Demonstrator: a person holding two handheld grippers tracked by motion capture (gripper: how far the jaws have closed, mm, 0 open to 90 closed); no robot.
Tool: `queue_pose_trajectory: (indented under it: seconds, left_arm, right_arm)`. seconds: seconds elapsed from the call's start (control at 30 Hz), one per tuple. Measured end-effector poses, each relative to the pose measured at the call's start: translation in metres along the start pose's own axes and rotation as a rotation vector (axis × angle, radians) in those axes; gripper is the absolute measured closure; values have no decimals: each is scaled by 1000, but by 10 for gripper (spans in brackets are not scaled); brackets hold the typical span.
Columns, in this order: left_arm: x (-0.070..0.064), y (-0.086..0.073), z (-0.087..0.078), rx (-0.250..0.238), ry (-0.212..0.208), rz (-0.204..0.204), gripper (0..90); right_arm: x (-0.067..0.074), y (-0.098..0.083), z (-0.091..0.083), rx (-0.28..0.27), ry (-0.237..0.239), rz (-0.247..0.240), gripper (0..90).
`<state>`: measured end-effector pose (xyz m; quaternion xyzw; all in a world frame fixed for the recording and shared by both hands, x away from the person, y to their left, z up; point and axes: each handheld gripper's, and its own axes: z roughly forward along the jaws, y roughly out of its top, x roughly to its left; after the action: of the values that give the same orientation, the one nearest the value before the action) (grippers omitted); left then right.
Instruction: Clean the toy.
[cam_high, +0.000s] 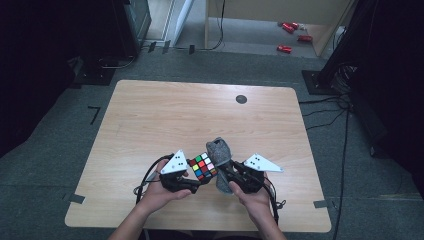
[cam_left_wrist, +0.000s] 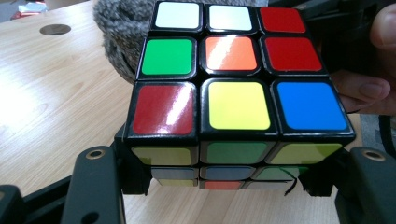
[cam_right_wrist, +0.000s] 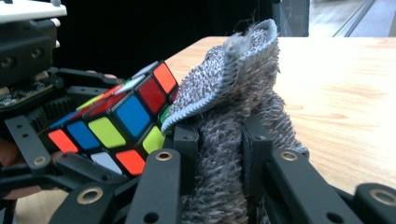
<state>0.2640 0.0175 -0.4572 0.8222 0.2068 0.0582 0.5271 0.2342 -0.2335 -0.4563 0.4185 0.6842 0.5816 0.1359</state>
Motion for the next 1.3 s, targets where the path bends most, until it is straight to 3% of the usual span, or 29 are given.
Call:
queue_pose_trajectory:
  seconds: [0.27,0.37,0.53,0.67,0.83,0.93,1.0,1.13,1.3]
  left_arm:
    - [-2,-2,4,23,8,12,349]
    - [-4,0,2,9,14,23,349]
    - [4,1,-4,-27,-8,-36,349]
    - [2,-1,0,-2,-1,-16,349]
    - [-3,-1,4,16,2,11,349]
    - [1,0,1,-2,-11,-24,349]
    - [5,0,-2,-14,-5,-52,349]
    - [6,-1,-3,-14,0,-42,349]
    - [-2,-1,2,16,-7,6,349]
  right_arm:
    - [16,16,-11,-57,24,-27,738]
    - [13,13,-9,-51,12,-16,739]
    - [5,2,-1,3,-13,2,739]
    - [13,11,-7,-28,4,-36,738]
    - [14,10,-7,-42,-10,-30,739]
    - [8,0,0,-6,-48,-31,740]
    - [7,-4,3,7,-49,-19,741]
    - [13,3,-1,-6,-27,-31,740]
    - [20,13,-9,-55,-11,-29,741]
